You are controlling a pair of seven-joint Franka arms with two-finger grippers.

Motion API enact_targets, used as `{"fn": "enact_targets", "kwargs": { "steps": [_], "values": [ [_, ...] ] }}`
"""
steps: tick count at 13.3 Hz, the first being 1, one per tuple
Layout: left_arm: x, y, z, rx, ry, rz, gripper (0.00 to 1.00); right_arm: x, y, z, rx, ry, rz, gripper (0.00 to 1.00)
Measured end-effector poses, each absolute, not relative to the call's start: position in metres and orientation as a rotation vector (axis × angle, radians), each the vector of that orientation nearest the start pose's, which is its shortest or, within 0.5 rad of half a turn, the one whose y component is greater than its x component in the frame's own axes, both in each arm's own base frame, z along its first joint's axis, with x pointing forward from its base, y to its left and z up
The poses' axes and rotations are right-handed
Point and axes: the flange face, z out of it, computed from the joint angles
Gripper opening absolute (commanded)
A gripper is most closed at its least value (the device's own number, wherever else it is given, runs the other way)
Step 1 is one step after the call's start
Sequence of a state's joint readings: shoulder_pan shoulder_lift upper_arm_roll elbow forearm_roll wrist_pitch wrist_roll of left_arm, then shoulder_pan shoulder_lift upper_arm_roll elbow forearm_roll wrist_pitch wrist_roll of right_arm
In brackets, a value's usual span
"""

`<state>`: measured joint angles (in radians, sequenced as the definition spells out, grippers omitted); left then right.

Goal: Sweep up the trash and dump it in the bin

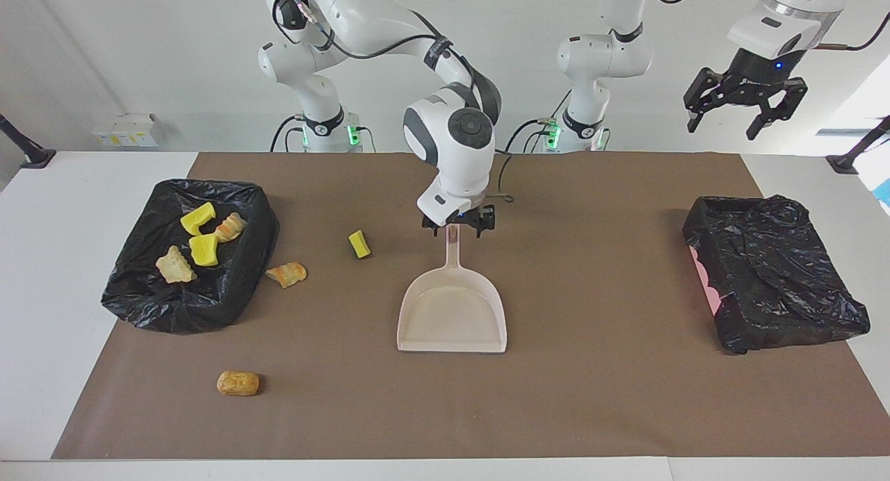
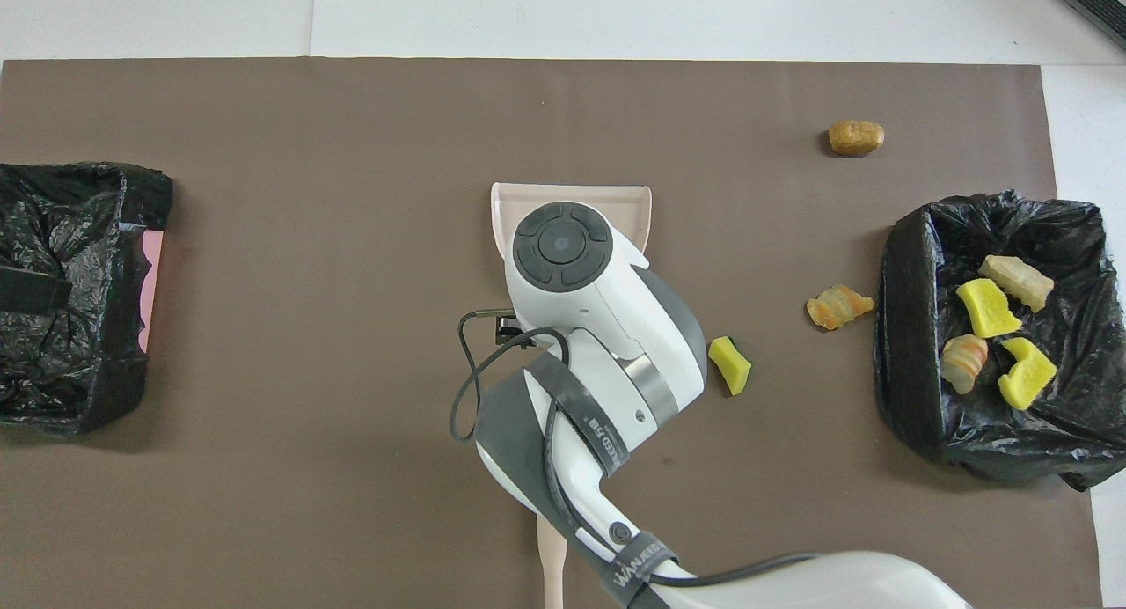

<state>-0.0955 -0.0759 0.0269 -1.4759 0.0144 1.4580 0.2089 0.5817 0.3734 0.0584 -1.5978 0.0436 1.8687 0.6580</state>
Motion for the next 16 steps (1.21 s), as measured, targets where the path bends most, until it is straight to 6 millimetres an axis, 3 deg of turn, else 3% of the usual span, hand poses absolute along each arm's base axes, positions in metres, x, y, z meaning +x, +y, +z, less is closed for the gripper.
{"fn": "enact_targets", "kwargs": {
  "steps": [2,5,8,10,12,16],
  "values": [
    [0.516,-0.033,0.699,-3.095,0.429,-0.089,1.0,0.49,0.386,0.424,-3.125,0.046,0.233,1.0],
    [0.515,-0.038,0.699,-3.093,0.443,-0.082,1.0,0.441,0.38,0.428,-3.104,0.029,0.32,1.0],
    [0.513,-0.064,0.693,-3.092,0.519,-0.065,1.0,0.39,0.399,0.423,-3.099,0.013,0.388,1.0],
    [0.51,-0.102,0.681,-3.079,0.629,-0.048,1.0,0.353,0.406,0.415,-3.11,-0.029,0.382,1.0],
    [0.507,-0.158,0.657,-3.071,0.691,-0.078,1.0,0.321,0.404,0.407,-3.124,-0.052,0.381,1.0],
    [0.495,-0.271,0.58,-3.105,0.634,-0.133,1.0,0.296,0.399,0.386,-3.143,-0.031,0.382,0.97]
  ]
}}
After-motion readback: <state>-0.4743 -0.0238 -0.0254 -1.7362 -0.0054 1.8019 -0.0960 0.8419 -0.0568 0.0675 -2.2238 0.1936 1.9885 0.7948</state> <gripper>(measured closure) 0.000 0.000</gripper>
